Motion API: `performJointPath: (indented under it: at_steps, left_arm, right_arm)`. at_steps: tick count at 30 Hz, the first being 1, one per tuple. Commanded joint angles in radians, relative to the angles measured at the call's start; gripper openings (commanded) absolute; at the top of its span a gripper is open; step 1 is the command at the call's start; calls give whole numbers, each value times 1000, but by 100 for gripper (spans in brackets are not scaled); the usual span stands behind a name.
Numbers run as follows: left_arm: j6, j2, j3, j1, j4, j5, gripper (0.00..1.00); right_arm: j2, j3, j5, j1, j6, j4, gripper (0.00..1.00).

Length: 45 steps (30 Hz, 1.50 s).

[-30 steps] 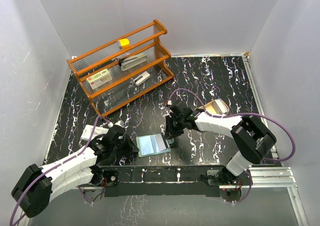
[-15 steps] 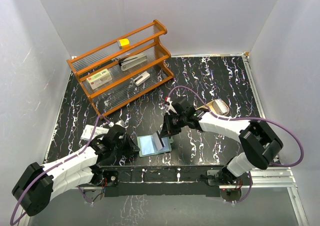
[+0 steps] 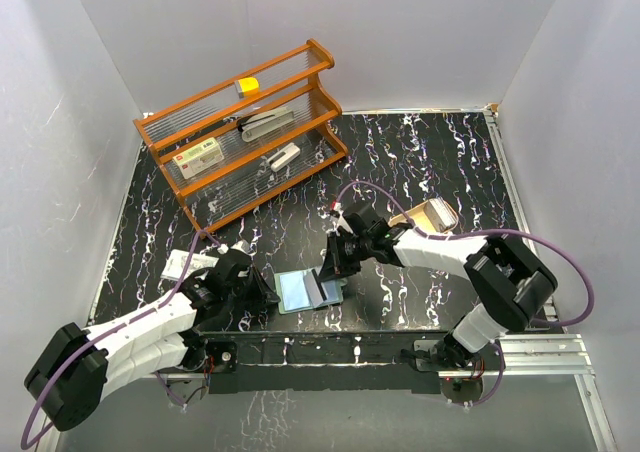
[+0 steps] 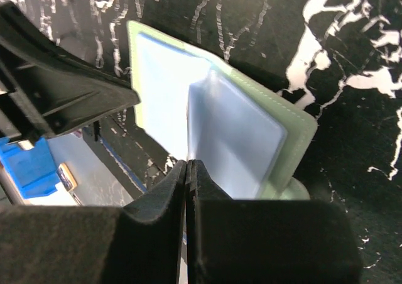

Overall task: Put the credit cards into the card holder
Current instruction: Insert the credit card into the card holder.

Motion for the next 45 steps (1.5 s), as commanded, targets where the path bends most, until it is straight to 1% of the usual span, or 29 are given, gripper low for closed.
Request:
performJointPath:
  at_steps: [1,7,20,27,33,39,42,45]
  left_arm:
    - [1,3,-5,0,12,9,0]
    - [-2,16,-5,0,26,10,0]
    - [9,63,16,0,41,24,0]
    - [38,80,7,0,22,-1,0]
    - [30,65,-9,0,20,-3,0]
    - [17,55,-23,1,32,2,0]
    - [7,61,-33,0,55,7,0]
    - [8,74,-20,0,44,3,0]
  right_arm:
    - [28,-33,-5,0,9,78,0]
    - [57,-52,-11,0,16,110,0]
    - [93,-35,-2,0,-7,116,0]
    - [85,-49,44,1,-20,117,0]
    - [85,-57,72,1,-23,126,0]
    - [75,-64,81,0,11,170,0]
    - [65,-67,105,0,15,169,0]
    - [63,-69,135,1,27,161,0]
